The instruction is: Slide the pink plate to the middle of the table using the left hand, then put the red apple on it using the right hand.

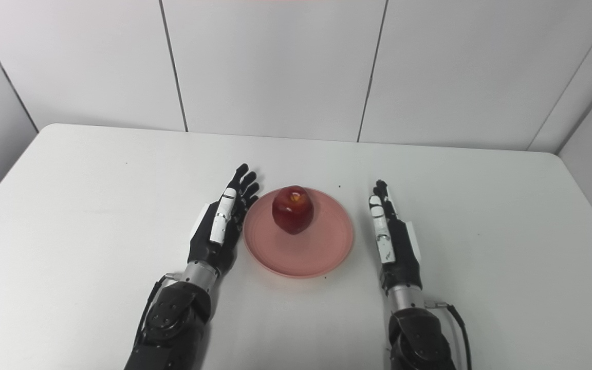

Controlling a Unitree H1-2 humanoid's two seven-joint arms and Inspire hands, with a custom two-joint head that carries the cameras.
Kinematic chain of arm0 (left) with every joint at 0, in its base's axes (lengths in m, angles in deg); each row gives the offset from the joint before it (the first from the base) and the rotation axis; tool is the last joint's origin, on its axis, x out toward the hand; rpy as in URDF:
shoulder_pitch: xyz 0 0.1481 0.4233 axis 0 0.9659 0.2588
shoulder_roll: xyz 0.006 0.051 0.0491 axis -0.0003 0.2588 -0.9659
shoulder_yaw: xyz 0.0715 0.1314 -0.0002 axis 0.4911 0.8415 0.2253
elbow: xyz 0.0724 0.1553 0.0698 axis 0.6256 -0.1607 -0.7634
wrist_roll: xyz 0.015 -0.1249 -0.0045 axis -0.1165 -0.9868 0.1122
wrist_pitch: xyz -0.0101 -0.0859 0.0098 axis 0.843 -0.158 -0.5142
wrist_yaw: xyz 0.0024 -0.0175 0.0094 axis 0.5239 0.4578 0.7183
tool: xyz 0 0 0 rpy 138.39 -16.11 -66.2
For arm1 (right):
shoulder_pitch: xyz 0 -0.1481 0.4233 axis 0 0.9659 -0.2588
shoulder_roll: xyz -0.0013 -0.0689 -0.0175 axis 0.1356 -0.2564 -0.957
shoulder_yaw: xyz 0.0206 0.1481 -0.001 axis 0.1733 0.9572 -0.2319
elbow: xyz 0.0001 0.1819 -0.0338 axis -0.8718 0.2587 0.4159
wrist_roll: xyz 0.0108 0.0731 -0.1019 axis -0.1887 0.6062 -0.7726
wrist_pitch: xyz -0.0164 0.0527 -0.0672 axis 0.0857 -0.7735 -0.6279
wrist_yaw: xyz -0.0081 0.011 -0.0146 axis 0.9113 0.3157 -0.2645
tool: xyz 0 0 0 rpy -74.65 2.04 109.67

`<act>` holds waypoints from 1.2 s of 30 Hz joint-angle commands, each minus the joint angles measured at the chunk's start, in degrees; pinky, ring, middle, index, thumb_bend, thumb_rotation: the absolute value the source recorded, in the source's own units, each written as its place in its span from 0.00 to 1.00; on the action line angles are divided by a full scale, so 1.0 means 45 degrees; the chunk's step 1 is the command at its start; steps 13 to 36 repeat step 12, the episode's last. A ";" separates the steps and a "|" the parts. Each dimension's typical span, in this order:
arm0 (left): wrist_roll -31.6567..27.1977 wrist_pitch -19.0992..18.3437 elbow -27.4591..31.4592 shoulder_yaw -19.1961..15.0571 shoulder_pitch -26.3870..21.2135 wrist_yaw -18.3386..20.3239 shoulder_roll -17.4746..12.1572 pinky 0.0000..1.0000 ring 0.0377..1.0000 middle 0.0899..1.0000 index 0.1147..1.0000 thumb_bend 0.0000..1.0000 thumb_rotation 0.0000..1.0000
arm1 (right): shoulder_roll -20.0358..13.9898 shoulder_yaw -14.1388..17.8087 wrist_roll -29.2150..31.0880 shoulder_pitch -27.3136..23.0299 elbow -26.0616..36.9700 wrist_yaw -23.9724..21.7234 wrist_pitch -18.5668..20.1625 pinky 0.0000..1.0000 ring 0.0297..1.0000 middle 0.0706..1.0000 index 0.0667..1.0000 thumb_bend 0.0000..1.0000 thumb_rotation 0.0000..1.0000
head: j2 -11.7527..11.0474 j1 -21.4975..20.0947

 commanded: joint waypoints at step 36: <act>0.0015 -0.0320 -0.0102 -0.0054 0.0402 0.0002 -0.0119 0.99 0.98 0.99 0.97 0.39 1.00 | -0.0117 0.0085 0.0228 -0.0230 0.0419 -0.0235 -0.0592 1.00 0.99 0.99 0.99 0.23 1.00 | 0.0008 0.0044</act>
